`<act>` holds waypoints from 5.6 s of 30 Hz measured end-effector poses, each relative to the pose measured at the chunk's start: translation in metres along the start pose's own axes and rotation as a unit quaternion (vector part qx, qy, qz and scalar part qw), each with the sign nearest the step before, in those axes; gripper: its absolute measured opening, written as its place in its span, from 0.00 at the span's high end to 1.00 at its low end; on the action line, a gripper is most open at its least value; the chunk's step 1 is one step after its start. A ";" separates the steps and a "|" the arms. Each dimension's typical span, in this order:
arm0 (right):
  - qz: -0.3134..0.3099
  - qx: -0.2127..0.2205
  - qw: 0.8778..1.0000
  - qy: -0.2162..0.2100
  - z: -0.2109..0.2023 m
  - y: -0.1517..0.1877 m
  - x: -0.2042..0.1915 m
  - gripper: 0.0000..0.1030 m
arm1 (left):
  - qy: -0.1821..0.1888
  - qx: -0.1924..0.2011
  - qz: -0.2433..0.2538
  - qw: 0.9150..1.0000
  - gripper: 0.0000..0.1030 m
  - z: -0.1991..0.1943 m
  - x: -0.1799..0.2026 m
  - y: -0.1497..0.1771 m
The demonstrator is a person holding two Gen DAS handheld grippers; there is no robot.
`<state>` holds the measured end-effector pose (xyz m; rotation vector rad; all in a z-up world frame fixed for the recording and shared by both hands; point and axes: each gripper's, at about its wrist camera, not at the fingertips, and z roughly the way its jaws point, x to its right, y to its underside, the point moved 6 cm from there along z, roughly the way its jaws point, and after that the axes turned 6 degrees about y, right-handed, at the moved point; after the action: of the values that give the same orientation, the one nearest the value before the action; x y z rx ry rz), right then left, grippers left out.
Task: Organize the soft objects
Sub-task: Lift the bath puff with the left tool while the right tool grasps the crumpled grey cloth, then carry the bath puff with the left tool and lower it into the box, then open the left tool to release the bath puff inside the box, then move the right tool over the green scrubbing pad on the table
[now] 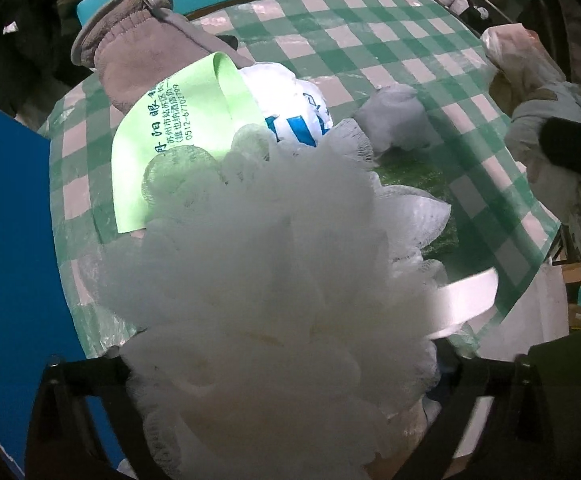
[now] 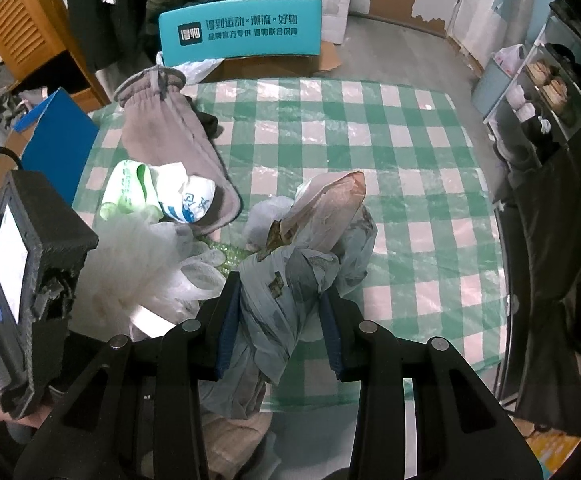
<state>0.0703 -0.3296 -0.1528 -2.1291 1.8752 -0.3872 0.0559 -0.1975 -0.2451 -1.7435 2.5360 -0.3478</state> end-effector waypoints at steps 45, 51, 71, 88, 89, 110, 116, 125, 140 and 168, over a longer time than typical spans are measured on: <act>-0.051 0.076 0.995 -0.038 -0.066 -0.035 -0.064 0.65 | 0.026 0.196 -0.075 0.977 0.41 -0.175 -0.079 -0.008; -0.062 0.078 0.994 -0.044 -0.069 -0.040 -0.081 0.65 | 0.029 0.211 -0.092 0.973 0.42 -0.190 -0.097 -0.003; -0.125 0.074 0.986 -0.083 -0.072 -0.064 -0.179 0.65 | -0.001 0.235 -0.152 0.960 0.44 -0.216 -0.180 0.028; -0.183 0.056 0.975 -0.116 -0.058 -0.081 -0.270 0.65 | 0.011 0.242 -0.198 0.950 0.48 -0.219 -0.232 0.052; -0.186 0.056 0.974 -0.116 -0.057 -0.081 -0.275 0.65 | 0.010 0.242 -0.202 0.949 0.48 -0.218 -0.236 0.053; -0.216 0.014 0.969 -0.121 -0.030 -0.079 -0.320 0.43 | -0.029 0.196 -0.258 0.946 0.23 -0.192 -0.291 0.086; -0.199 0.028 0.972 -0.118 -0.039 -0.085 -0.307 0.38 | -0.035 0.200 -0.249 0.947 0.22 -0.197 -0.286 0.086; -0.188 0.033 0.975 -0.110 -0.043 -0.082 -0.286 0.37 | -0.051 0.205 -0.217 0.953 0.17 -0.207 -0.265 0.079; -0.163 0.043 0.980 -0.104 -0.050 -0.076 -0.243 0.37 | -0.063 0.202 -0.181 0.960 0.16 -0.208 -0.232 0.061; -0.063 0.041 0.995 -0.068 -0.041 -0.062 -0.113 0.37 | -0.014 0.151 -0.099 0.983 0.16 -0.163 -0.128 0.007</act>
<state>0.0982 -0.2109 -0.0933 -2.1671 1.6285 -0.3322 0.0696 -0.0509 -0.0998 -1.8636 2.1544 -0.6726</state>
